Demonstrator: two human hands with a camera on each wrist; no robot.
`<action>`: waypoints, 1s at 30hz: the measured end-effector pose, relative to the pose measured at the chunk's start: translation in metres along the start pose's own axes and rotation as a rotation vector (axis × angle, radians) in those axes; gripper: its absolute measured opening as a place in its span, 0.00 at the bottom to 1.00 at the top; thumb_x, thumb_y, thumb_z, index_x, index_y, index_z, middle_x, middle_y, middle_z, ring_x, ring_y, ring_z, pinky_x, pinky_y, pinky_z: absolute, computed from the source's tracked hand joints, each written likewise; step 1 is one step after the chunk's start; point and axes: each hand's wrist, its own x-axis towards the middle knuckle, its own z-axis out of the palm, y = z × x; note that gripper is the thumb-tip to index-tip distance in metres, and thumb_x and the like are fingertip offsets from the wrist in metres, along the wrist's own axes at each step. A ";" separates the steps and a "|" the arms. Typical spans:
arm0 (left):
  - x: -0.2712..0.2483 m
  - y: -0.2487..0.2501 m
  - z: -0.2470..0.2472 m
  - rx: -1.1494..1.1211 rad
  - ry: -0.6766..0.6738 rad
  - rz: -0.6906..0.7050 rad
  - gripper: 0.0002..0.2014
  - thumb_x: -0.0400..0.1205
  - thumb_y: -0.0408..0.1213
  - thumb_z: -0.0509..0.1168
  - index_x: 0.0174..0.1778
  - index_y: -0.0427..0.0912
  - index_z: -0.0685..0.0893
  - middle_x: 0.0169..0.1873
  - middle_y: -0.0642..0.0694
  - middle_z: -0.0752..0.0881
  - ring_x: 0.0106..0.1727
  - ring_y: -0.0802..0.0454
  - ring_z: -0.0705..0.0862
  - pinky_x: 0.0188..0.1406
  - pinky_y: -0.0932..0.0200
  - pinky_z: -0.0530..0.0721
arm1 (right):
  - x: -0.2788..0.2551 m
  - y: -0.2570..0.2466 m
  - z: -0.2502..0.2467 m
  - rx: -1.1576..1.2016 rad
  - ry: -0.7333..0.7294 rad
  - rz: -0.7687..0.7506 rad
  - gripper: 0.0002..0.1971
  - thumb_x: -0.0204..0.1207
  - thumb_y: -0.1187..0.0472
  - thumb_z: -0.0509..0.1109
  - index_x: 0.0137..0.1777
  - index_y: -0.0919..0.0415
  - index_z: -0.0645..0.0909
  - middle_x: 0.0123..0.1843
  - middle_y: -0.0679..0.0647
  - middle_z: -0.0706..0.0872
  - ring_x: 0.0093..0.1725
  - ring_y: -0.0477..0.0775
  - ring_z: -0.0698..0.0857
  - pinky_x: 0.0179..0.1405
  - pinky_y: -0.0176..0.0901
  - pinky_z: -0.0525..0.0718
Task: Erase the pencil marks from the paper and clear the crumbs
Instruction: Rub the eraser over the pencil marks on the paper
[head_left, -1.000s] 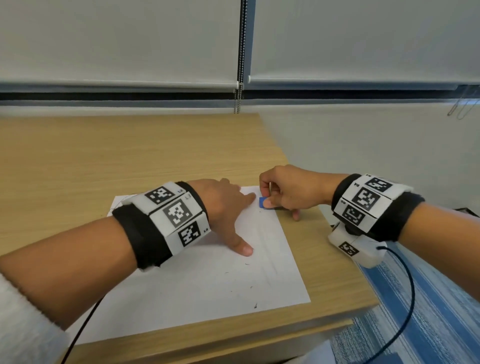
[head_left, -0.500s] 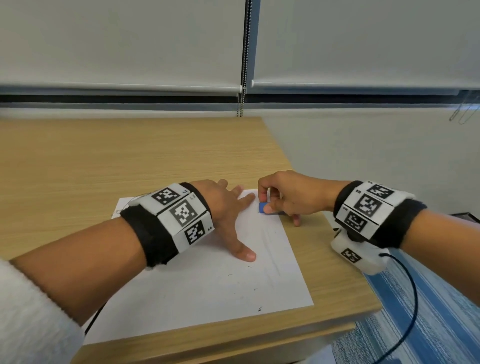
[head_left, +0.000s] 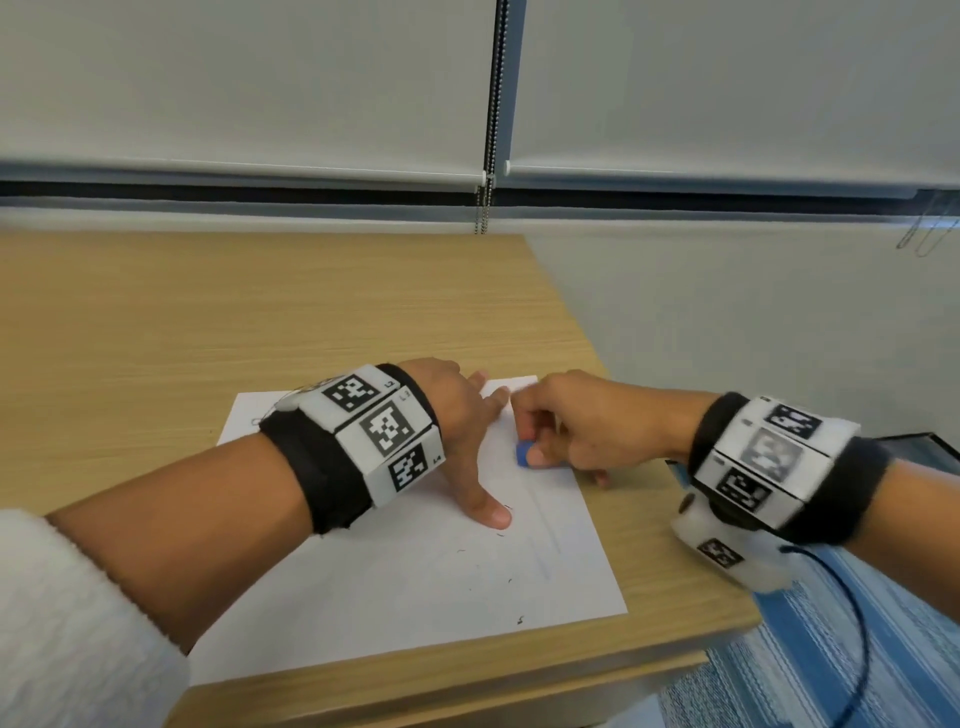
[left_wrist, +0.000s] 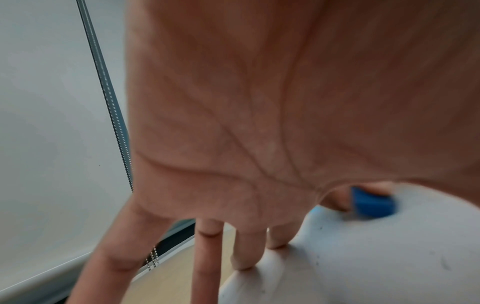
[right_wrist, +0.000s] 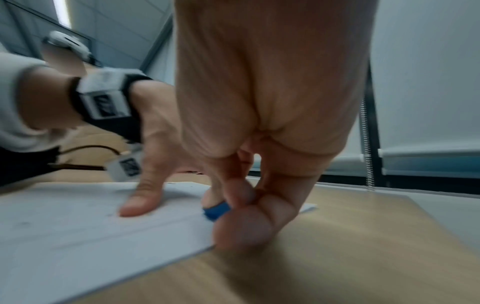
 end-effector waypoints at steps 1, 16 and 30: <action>0.000 0.001 0.000 0.002 -0.002 -0.001 0.64 0.64 0.79 0.63 0.84 0.54 0.32 0.85 0.51 0.37 0.85 0.41 0.50 0.76 0.41 0.64 | -0.005 -0.002 0.002 -0.012 -0.071 -0.006 0.05 0.78 0.60 0.71 0.44 0.58 0.77 0.43 0.62 0.83 0.23 0.53 0.82 0.23 0.44 0.83; -0.001 0.004 -0.004 -0.012 -0.033 -0.015 0.62 0.65 0.77 0.65 0.85 0.56 0.36 0.85 0.51 0.37 0.84 0.43 0.54 0.74 0.46 0.66 | 0.001 -0.011 -0.004 -0.114 0.046 -0.034 0.07 0.78 0.61 0.70 0.40 0.58 0.75 0.36 0.54 0.80 0.25 0.55 0.82 0.27 0.52 0.87; -0.011 0.004 0.005 -0.020 0.072 0.019 0.59 0.68 0.75 0.64 0.85 0.54 0.38 0.84 0.47 0.33 0.83 0.40 0.58 0.66 0.45 0.73 | -0.012 -0.007 0.008 -0.049 -0.003 0.021 0.06 0.80 0.60 0.69 0.43 0.57 0.75 0.37 0.56 0.82 0.23 0.56 0.84 0.27 0.46 0.83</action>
